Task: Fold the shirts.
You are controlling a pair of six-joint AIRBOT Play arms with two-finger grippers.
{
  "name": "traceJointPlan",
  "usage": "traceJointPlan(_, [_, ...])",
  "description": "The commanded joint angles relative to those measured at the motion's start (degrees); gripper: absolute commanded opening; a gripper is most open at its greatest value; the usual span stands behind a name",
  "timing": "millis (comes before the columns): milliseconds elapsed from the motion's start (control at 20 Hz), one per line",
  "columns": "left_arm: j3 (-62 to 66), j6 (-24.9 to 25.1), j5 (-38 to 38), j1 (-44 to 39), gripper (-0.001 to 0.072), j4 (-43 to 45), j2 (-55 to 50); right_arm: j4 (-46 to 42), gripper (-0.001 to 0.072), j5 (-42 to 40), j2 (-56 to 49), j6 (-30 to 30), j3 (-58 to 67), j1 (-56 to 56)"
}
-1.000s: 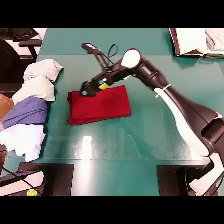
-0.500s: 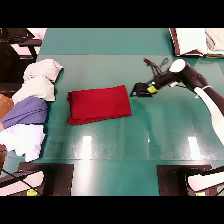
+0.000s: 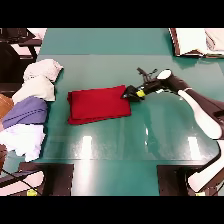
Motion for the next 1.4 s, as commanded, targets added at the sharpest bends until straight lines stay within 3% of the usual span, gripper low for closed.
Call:
traceJointPlan(0, [0.0, 0.0, -0.9, 0.0, 0.0029, -0.2, 0.0, 2.4, 0.0360, -1.0, -6.6, -0.1, 7.8, 4.8])
traceJointPlan(50, [-0.1, 0.0, -1.1, 0.0, 0.0029, -0.3, 0.0, 2.4, 0.0215, -1.0, -7.8, -0.1, 9.9, 5.7])
traceJointPlan(100, [-0.4, 0.0, -1.1, 0.0, 0.0028, -1.0, 0.0, 2.3, 0.0019, -1.0, -8.7, -0.1, 11.9, 6.4])
traceJointPlan(300, [-4.5, 0.0, -0.3, -2.8, 0.0027, -1.8, 0.0, -4.8, 0.0018, -0.3, -6.7, -0.1, 15.8, 5.9])
traceJointPlan(500, [-7.6, 1.2, 1.7, -10.6, 0.0027, 0.1, 0.0, -16.1, 0.0018, 2.0, 2.1, 1.6, 14.3, -2.6])
traceJointPlan(750, [-7.8, 1.5, 3.3, -14.3, 0.0028, -0.3, -0.1, -24.0, 0.0018, 0.8, 19.1, 4.2, 0.3, -23.6])
traceJointPlan(1050, [-7.8, 1.4, 3.5, -14.3, 0.0028, -0.2, -0.1, -24.1, 0.0018, -5.6, 34.5, 7.1, -11.9, -56.2])
traceJointPlan(1350, [-7.8, 0.8, 4.8, -14.3, 0.0028, -0.6, -0.1, -24.2, 0.0018, -8.2, 42.1, 7.2, -22.8, -73.5])
